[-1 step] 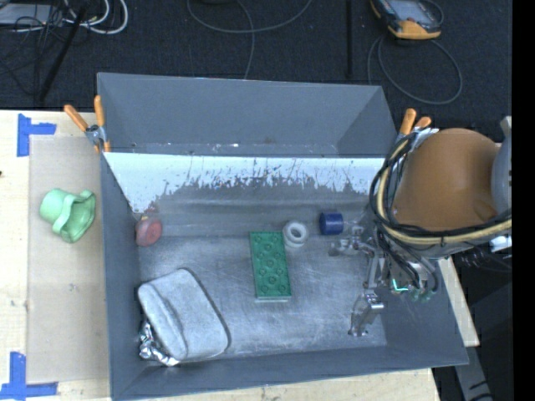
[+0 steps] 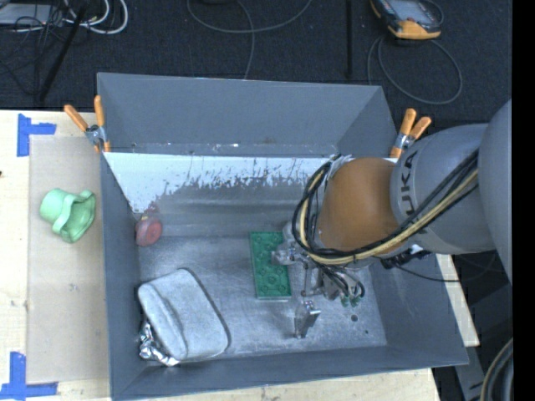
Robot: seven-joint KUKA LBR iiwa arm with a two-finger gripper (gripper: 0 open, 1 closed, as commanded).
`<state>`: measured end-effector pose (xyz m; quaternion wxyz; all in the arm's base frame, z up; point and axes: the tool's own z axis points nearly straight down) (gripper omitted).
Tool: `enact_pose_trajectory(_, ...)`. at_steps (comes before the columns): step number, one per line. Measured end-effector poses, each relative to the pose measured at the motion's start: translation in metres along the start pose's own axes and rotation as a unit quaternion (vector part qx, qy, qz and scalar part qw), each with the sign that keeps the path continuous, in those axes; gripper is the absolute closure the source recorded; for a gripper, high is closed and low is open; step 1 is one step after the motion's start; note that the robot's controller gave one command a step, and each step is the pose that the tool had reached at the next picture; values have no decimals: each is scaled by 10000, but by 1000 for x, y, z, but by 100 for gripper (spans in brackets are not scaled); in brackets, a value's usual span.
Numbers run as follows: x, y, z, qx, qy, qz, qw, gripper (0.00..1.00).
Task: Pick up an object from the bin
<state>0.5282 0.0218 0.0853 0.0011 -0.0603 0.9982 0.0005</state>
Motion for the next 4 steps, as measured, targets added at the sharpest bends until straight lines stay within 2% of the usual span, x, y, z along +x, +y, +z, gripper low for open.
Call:
enact_pose_trajectory(1, -40, 18, 12, 25, -30, -253, 9997, 0)
enact_pose_trajectory(2, -41, 19, 8, 18, -56, -256, 9997, 100)
enact_pose_trajectory(3, -40, 3, -111, 11, -29, -739, 9973, 100)
enact_pose_trajectory(4, -19, -14, -163, 6, -4, -2420, 9703, 100)
